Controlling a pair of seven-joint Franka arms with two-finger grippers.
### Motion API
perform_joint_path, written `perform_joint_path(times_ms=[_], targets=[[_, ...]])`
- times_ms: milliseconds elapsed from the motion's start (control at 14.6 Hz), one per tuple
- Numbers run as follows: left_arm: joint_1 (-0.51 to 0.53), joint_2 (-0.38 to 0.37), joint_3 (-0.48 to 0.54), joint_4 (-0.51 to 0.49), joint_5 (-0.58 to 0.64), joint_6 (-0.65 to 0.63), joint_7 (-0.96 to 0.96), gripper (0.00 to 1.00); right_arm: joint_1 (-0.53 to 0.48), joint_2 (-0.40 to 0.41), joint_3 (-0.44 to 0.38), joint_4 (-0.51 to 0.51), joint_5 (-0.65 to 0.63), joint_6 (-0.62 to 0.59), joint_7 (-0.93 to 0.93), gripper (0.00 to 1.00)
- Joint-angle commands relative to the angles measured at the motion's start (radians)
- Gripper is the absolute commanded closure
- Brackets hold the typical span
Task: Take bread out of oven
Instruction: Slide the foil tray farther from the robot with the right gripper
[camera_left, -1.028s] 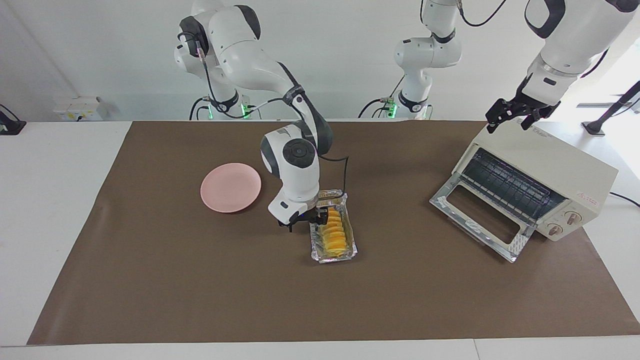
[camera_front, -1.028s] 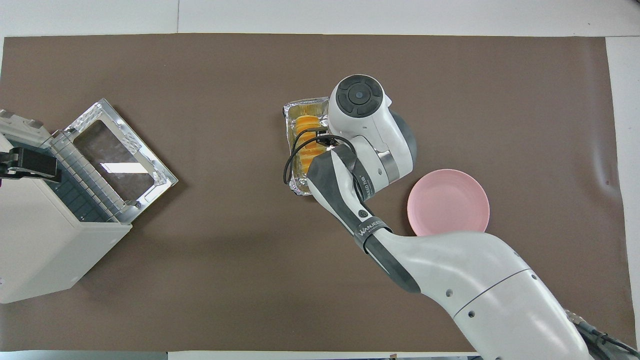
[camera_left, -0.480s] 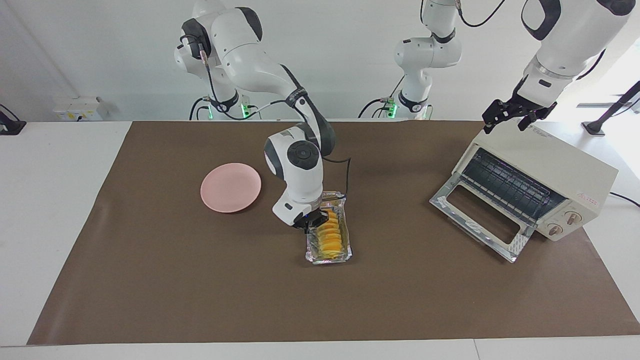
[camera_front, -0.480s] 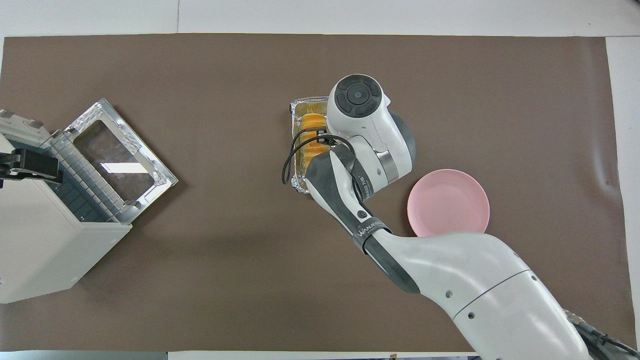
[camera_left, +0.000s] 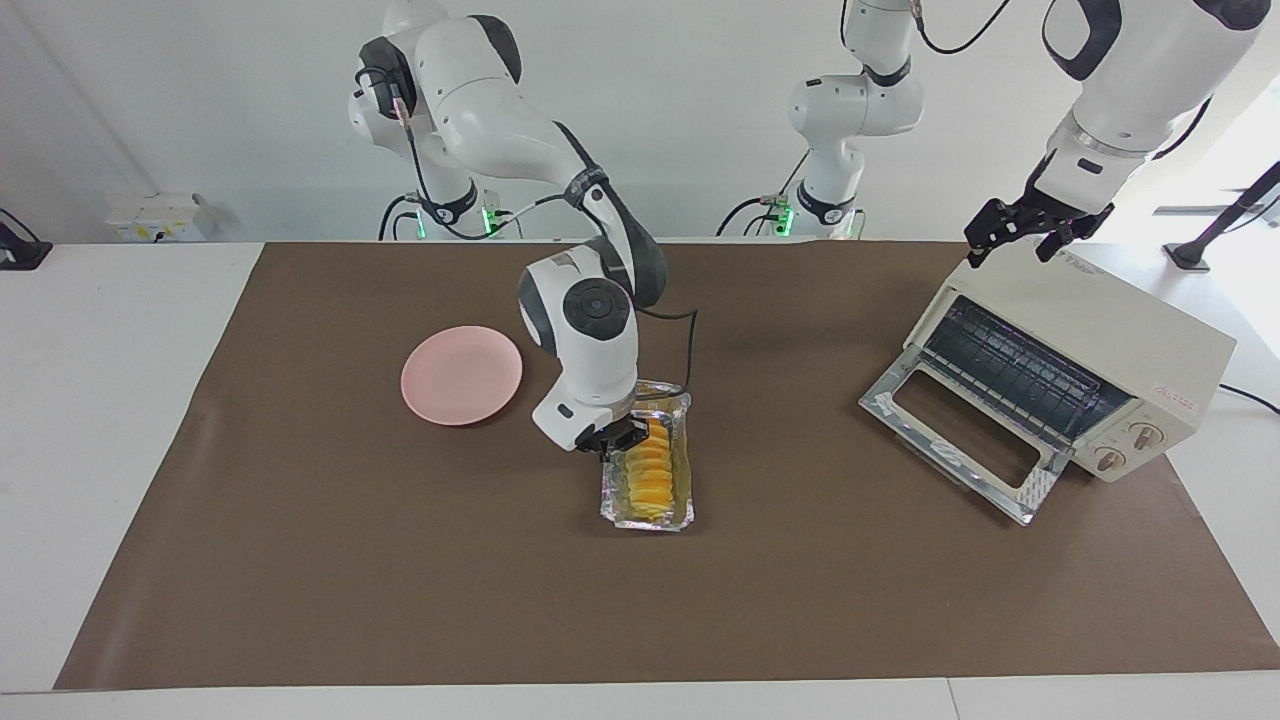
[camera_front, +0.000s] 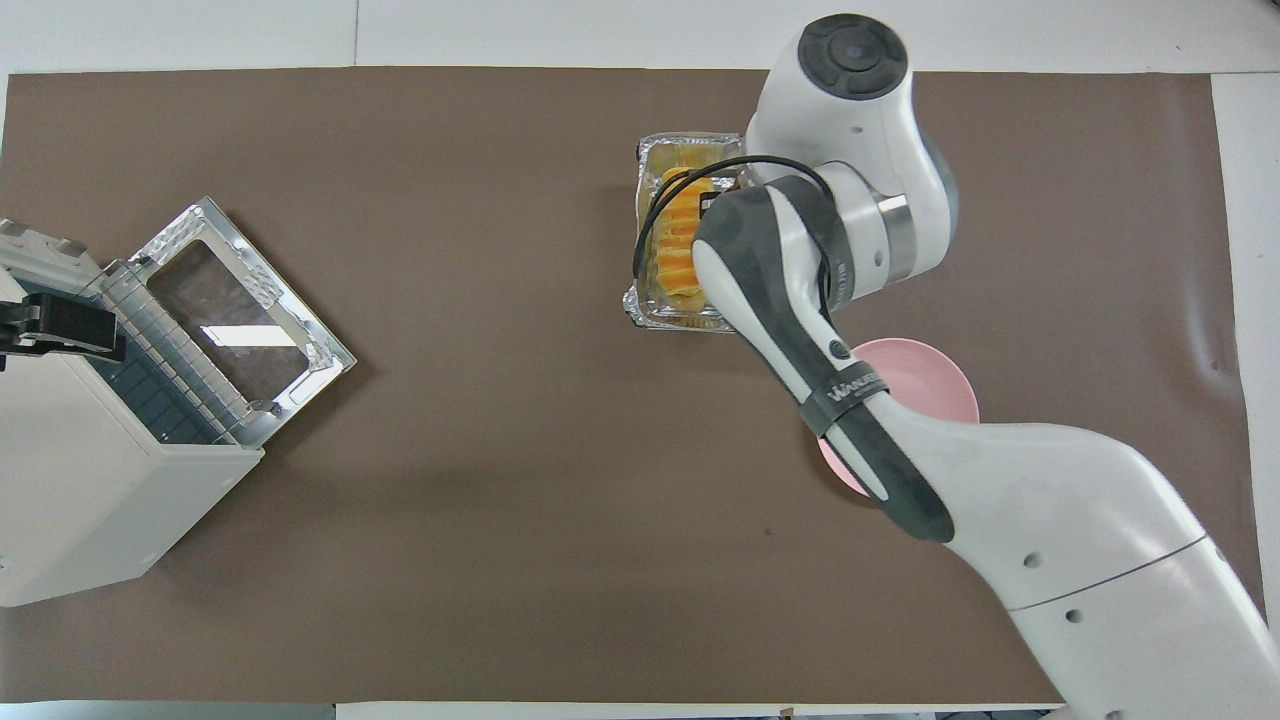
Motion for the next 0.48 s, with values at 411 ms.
perform_joint_path(times_ms=[411], targets=[[-0.002,0.022,0.0,0.045,-0.007,-0.051,0.018,0.0,-0.191,0.072,0.01,0.019,0.015,0.064,-0.277,1.0]])
